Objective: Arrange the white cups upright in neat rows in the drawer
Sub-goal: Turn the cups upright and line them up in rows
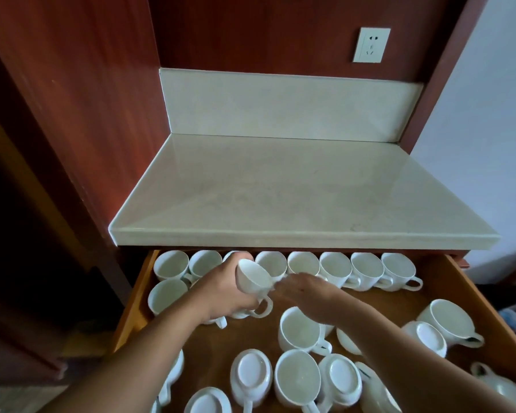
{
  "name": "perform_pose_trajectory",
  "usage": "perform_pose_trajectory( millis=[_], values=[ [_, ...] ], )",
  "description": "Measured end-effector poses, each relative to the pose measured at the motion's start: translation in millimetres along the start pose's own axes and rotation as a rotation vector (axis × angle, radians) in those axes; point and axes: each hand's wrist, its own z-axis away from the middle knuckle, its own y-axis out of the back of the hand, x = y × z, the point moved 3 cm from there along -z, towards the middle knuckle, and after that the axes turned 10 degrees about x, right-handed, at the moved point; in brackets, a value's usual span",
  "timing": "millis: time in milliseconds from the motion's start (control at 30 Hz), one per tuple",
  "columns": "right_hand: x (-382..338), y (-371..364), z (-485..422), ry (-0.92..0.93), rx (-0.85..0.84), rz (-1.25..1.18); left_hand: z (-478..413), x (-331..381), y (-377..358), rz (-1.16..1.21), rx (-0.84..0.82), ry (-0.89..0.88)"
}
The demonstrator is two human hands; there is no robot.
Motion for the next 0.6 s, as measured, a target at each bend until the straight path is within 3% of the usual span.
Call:
perform_pose_trajectory(
  millis=[100,133,200,400,600],
  values=[
    [8,-12,8,-0.021,-0.118,0.138,-4,-9,-5,-0.028,0.027,-0.041],
    [7,-12,9,0.074,-0.073,0.218,-6,-11,-7,-0.037,0.027,-0.045],
    [4,-15,13,0.089,-0.073,0.276,-9,-16,-10,-0.063,0.014,-0.038],
    [2,-21,13,0.047,-0.06,0.402,-12,-19,-13,-0.232,-0.039,-0.052],
    [4,-20,9,-0.027,-0.079,0.394,-14,-18,-30,-0.445,-0.081,-0.223]
  ],
)
